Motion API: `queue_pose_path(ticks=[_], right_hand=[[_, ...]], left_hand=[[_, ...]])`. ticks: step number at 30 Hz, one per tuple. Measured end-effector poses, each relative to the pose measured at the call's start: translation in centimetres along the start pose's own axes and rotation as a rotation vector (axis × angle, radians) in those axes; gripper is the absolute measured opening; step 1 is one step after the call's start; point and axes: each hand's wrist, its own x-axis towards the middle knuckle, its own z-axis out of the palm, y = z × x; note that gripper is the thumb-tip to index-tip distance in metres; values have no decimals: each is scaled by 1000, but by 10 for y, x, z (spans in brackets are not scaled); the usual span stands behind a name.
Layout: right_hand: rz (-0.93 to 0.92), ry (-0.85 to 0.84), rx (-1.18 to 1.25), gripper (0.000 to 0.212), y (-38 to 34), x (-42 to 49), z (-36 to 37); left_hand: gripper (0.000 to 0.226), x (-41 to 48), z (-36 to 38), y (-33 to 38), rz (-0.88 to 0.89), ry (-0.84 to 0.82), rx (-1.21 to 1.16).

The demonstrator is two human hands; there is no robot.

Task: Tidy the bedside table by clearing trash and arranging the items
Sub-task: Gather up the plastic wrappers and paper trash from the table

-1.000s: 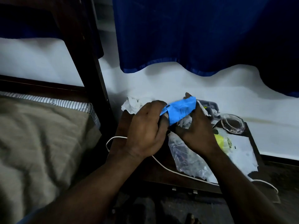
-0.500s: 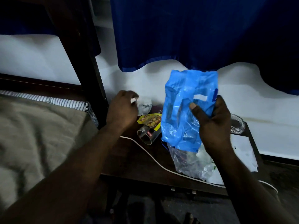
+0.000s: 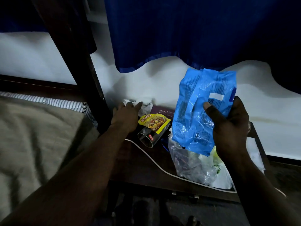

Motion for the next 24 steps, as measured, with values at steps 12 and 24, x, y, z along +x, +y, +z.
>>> queue_pose_path(ticks=[12, 24], right_hand=[[-16, 4, -2, 19, 0, 1, 1], [-17, -3, 6, 27, -7, 6, -4]], left_hand=[[38, 3, 7, -1, -10, 150, 31], [24, -4, -25, 3, -10, 491, -406]])
